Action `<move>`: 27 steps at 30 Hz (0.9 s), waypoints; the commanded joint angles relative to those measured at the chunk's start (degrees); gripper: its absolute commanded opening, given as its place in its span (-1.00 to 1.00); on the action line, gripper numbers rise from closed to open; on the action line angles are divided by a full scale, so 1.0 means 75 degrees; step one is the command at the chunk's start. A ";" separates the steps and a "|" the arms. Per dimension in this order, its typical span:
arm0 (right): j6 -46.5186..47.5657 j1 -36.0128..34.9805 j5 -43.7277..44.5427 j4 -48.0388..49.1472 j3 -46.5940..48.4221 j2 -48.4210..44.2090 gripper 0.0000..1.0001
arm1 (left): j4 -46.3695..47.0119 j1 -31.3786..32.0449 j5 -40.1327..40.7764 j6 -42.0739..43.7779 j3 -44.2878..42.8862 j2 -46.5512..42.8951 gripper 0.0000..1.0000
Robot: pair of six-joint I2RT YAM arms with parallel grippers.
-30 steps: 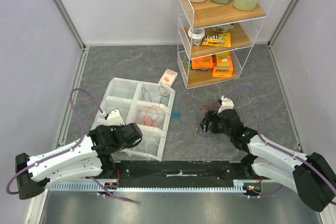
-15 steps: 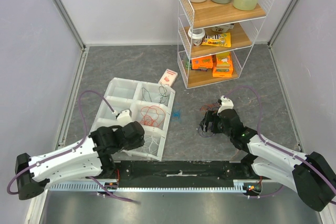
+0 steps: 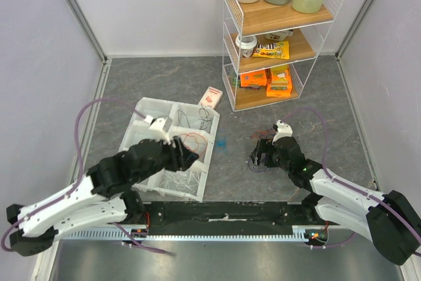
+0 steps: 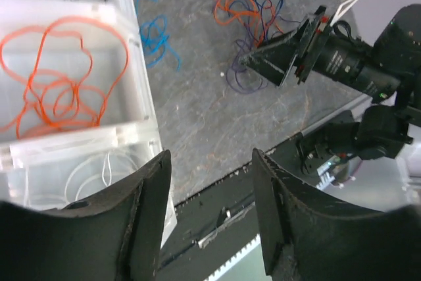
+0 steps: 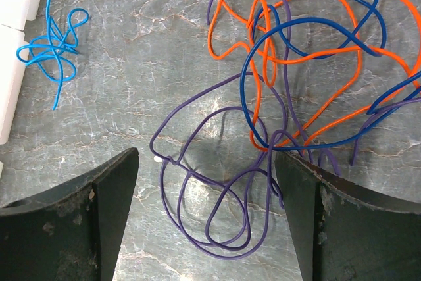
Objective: Untangle the cables
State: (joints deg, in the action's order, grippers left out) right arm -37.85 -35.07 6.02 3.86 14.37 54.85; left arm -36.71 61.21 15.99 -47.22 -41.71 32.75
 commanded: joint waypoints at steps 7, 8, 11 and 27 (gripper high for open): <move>0.0101 0.0000 -0.0041 0.0165 -0.0088 -0.0259 0.85 | 0.0207 -0.0122 0.0727 0.0919 -0.1729 0.2982 0.08; 0.0112 0.0000 -0.0064 0.0165 -0.0088 -0.0235 0.85 | 0.0335 -0.0134 0.0751 0.0743 -0.1460 0.2737 0.11; 0.0182 0.0000 -0.0135 0.0282 -0.0088 -0.0154 0.85 | 0.1491 -0.0367 -0.0380 0.1056 -0.0593 0.2185 0.32; 0.0159 0.0012 -0.0229 0.0200 -0.0170 -0.0411 0.85 | 0.2703 -0.1200 -0.2156 0.2732 -0.2194 0.7079 0.27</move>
State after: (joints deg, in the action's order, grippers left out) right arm -37.30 -35.07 4.71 4.25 13.63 52.69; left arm -21.37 53.47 1.32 -32.73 -52.71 79.15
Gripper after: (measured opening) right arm 0.924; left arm 0.630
